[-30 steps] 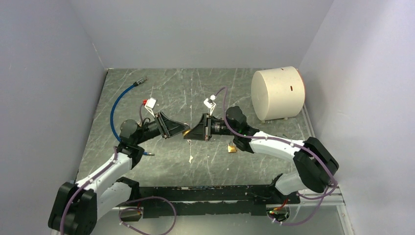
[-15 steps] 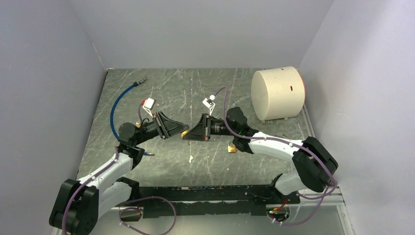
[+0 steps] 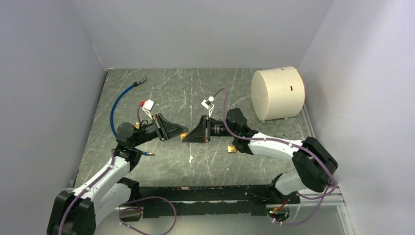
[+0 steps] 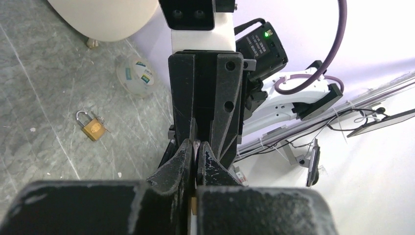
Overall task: Lock with the key
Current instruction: Lock the lock.
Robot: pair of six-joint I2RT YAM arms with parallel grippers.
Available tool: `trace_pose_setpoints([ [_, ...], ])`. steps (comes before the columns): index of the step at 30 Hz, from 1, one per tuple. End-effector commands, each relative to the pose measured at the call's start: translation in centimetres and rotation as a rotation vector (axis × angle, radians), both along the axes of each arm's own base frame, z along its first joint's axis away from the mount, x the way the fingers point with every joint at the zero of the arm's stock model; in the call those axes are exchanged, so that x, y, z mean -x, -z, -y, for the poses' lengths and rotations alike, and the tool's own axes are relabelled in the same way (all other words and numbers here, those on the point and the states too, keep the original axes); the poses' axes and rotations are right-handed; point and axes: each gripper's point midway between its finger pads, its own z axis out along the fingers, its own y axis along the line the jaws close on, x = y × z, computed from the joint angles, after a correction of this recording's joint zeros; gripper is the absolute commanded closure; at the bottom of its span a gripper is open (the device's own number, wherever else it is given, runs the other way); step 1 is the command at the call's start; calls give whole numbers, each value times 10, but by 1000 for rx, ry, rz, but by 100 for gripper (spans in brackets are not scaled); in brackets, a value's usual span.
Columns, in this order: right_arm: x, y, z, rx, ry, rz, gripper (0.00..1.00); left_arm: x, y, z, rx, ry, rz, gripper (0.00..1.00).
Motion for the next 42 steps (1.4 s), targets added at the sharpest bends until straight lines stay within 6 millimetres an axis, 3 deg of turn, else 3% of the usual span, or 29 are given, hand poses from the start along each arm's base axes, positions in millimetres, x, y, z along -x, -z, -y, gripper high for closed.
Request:
trace_pose_setpoints([
  [1, -16, 4, 6, 51, 54, 35, 78, 17, -29, 1, -5, 66, 159, 98],
  [5, -10, 2, 13, 80, 53, 61, 57, 18, -32, 1, -3, 72, 171, 98],
  [8, -5, 3, 17, 73, 46, 52, 53, 17, -35, 1, 13, 65, 177, 98],
  [16, 8, -7, 22, -62, 24, 0, 64, 15, -33, 0, 54, 51, 158, 97],
  [24, 6, -10, 20, -44, 37, 28, 70, 9, -34, 2, 39, 46, 154, 97],
  [42, 6, -11, 9, -28, 35, 39, 74, 2, -22, -4, 35, -37, 113, 98],
])
